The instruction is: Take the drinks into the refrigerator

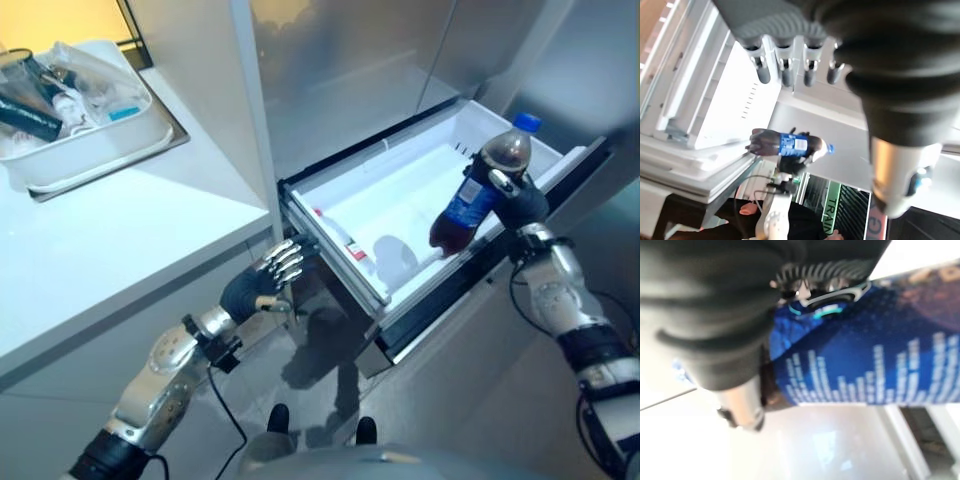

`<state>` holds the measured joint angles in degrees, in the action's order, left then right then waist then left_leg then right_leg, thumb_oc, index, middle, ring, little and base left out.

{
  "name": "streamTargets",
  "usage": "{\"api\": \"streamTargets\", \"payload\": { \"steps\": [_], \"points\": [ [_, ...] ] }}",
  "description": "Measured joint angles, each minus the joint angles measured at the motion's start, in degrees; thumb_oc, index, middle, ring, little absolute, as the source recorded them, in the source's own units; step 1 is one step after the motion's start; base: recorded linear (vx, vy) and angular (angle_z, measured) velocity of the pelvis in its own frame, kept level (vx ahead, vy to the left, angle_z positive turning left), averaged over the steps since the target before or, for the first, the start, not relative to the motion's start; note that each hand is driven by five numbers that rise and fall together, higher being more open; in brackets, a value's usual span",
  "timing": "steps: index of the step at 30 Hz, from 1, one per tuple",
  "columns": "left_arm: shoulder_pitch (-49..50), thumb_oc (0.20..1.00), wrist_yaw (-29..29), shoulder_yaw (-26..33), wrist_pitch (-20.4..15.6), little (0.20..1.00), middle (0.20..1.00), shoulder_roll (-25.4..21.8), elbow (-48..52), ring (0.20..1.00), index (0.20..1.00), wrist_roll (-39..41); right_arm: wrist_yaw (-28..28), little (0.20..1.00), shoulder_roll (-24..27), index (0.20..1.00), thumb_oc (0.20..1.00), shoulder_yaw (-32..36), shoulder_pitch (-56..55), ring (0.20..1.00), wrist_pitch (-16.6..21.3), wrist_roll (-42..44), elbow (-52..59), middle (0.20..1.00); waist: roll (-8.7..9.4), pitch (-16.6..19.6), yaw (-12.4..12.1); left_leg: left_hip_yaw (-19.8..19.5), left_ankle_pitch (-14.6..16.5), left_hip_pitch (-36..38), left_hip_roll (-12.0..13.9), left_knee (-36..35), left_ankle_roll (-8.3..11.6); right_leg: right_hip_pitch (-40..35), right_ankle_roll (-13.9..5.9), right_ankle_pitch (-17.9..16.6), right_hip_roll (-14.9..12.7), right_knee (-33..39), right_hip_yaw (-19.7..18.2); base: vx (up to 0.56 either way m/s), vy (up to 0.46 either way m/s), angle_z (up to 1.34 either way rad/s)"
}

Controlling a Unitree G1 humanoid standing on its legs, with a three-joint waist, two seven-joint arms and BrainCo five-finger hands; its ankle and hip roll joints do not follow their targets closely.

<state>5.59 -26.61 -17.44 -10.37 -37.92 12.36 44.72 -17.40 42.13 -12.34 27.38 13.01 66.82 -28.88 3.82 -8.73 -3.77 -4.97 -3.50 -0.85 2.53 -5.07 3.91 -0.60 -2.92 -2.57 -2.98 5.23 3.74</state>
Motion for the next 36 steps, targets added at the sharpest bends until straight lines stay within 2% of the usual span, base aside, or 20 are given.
{"api": "streamTargets", "payload": {
  "steps": [3, 9, 19, 22, 30, 36],
  "points": [
    [-1.0, 1.0, -0.1, -0.5, -0.2, 1.0, 1.0, -2.7, 0.3, 1.0, 1.0, 1.2, 0.0, 0.2, 4.7, 0.2, 0.2, -3.0, 4.0, 0.2, -1.0, -1.8, -1.5, 0.2, 0.3, -1.1, -0.1, -0.1, -0.4, -1.6, -0.1, 0.0, 0.13, 1.6, 0.05, -0.4, 0.1, 0.0, 0.1, -0.06, 0.003, 0.01],
    [-1.8, 1.0, 0.0, -1.8, -0.4, 1.0, 1.0, -5.0, 1.1, 1.0, 1.0, 1.7, -0.9, 0.2, 8.1, 0.2, 0.2, -5.6, 9.2, 0.2, -1.3, -3.5, -3.1, 0.2, 0.77, -3.6, 0.0, 0.1, -0.5, -2.9, -0.2, 0.0, 0.11, 3.0, -0.02, -0.5, 0.1, 0.0, -0.1, -0.02, 0.007, -0.01],
    [-6.1, 1.0, 0.2, -4.1, -1.3, 1.0, 1.0, -6.7, 2.4, 1.0, 1.0, 2.2, -1.4, 0.2, 9.6, 0.2, 0.2, -14.0, 16.9, 0.2, -2.7, -7.0, -3.9, 0.2, 1.05, -8.0, -0.1, 0.1, -0.5, -5.0, -0.2, 0.0, 0.13, 5.2, -0.06, -0.6, 0.1, 0.0, -0.2, -0.02, 0.005, -0.01],
    [-7.0, 1.0, 0.3, -4.6, -1.8, 1.0, 1.0, -8.7, 2.4, 1.0, 1.0, 2.2, -1.5, 0.2, 11.1, 0.2, 0.2, -17.1, 19.4, 0.2, -3.2, -8.3, -5.6, 0.2, 1.09, -8.7, -0.2, 0.1, -0.5, -6.2, -0.2, 0.0, 0.14, 6.3, -0.08, -0.6, 0.1, 0.0, -0.1, -0.05, 0.005, 0.01],
    [-10.0, 1.0, 0.6, -6.2, -2.2, 1.0, 1.0, -10.1, 2.4, 1.0, 1.0, 2.2, -1.6, 0.2, 11.7, 0.2, 0.2, -20.1, 21.4, 0.2, -3.5, -10.2, -6.4, 0.2, 1.06, -12.0, -0.3, 0.0, -0.6, -7.2, -0.2, 0.1, 0.17, 7.2, -0.1, -0.6, 0.1, -0.1, 0.1, 0.0, 0.0, 0.0],
    [-10.8, 1.0, 0.9, -6.2, -2.7, 1.0, 1.0, -10.7, 2.4, 1.0, 1.0, 2.2, -1.7, 0.2, 12.1, 0.2, 0.2, -21.5, 22.7, 0.2, -3.9, -11.1, -6.3, 0.2, 1.06, -12.2, -0.3, -0.2, -0.6, -8.9, -0.3, 0.6, 0.17, 8.6, -0.08, -0.6, 0.0, -0.1, 0.2, -0.03, 0.004, 0.01]
  ]
}}
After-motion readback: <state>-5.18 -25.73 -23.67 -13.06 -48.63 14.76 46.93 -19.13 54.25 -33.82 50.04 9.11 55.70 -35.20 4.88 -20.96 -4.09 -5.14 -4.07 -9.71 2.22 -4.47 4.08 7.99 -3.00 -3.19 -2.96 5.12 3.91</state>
